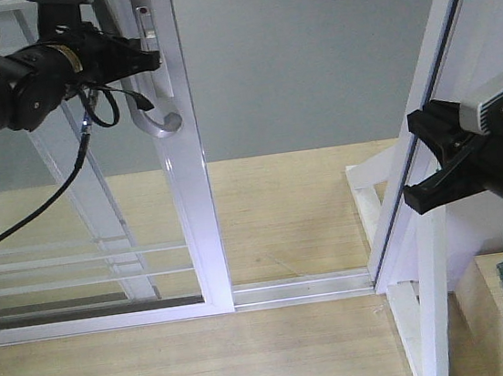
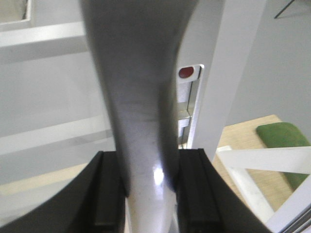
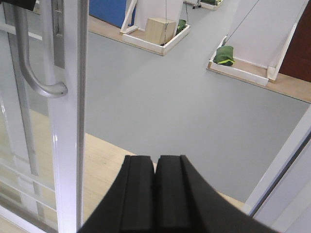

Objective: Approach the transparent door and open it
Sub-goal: 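Slide the glass panel farther open with the left gripper on the handle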

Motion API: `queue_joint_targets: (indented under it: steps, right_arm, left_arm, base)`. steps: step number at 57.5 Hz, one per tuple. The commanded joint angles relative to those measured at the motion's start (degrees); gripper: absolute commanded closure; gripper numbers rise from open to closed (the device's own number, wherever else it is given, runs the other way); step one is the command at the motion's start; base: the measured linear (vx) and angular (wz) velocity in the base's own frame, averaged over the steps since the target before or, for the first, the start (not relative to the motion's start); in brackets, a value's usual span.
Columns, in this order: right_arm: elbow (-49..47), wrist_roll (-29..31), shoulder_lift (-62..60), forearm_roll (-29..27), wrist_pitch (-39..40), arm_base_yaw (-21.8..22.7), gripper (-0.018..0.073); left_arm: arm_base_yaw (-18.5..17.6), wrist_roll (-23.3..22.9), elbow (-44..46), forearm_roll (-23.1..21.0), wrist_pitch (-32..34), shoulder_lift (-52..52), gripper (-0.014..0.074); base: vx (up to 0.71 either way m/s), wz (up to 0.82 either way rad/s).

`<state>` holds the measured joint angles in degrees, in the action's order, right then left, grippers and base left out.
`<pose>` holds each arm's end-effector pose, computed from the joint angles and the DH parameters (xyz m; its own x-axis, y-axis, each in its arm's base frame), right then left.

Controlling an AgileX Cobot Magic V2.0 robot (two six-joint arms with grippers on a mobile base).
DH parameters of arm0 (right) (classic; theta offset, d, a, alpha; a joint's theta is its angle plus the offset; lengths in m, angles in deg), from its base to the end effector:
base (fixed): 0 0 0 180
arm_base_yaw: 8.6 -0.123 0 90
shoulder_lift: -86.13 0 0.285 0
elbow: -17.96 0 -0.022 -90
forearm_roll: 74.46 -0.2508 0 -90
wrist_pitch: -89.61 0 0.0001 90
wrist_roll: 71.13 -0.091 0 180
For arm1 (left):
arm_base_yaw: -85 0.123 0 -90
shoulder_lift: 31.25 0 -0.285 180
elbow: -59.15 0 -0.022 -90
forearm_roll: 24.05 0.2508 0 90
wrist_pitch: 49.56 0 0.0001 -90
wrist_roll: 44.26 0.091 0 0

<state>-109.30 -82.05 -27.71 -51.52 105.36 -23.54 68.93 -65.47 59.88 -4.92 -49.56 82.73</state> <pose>0.1933 0.0615 0.2592 -0.1654 -0.2448 -0.9554 -0.3952 0.9040 -0.1632 0.4214 -0.1214 0.2686 -0.3891 0.0743 -0.9182 0.2629 0.9643 -0.0333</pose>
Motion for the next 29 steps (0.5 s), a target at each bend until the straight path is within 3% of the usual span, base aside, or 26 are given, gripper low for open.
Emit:
queue_joint_targets:
  steps: [1,21,29]
  right_arm:
    - [-1.6,0.4,-0.9,0.1,4.3,0.0,0.0567]
    - [-1.6,0.3,-0.9,0.0,4.3,0.0,0.0567]
    - [-1.6,0.2,-0.9,-0.1,4.3,0.0,0.0567]
  left_arm:
    - [1.9,-0.2,1.4,-0.5,-2.5,-6.3,0.0599]
    - [3.0,0.2,1.4,5.4,-8.3,-8.6,0.0598]
    - [3.0,0.2,1.4,5.8,-11.4,-9.9,0.0598]
  base:
    - [0.00,0.00]
    - [0.00,0.00]
    - [0.00,0.00]
